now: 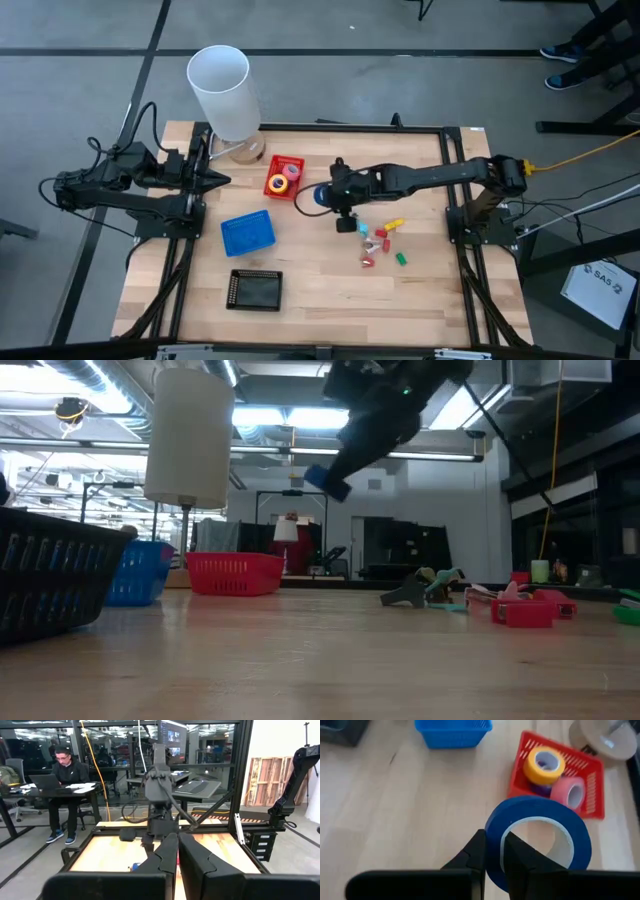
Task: Pick and place Stapler, Stapler remover, tape
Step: Put the blue tape into the red basket
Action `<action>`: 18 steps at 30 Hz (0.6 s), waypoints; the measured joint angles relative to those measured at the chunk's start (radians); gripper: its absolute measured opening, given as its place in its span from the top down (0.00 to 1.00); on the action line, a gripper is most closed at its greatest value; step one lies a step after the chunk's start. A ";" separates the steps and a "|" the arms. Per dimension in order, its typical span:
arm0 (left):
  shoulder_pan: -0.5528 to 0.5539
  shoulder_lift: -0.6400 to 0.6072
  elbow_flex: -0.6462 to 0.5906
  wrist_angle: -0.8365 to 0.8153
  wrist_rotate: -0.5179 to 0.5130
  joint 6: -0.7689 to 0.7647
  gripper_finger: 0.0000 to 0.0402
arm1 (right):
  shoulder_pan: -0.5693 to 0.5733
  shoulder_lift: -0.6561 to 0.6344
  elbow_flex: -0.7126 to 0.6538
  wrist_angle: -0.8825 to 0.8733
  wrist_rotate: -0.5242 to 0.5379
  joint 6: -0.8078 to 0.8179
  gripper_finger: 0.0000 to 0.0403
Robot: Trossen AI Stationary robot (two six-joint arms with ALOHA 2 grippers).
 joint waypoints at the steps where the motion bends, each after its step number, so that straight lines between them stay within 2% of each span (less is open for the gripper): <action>1: 0.000 0.000 0.000 0.000 0.000 0.000 0.98 | -0.003 0.011 -0.001 0.039 0.000 -0.018 0.90; 12: 0.000 0.000 0.000 0.000 0.000 0.000 0.97 | -0.055 0.232 0.000 0.601 -0.115 -0.193 0.90; 18: 0.000 0.000 0.000 0.000 0.000 0.000 0.98 | -0.097 0.320 0.000 0.774 -0.127 -0.220 0.90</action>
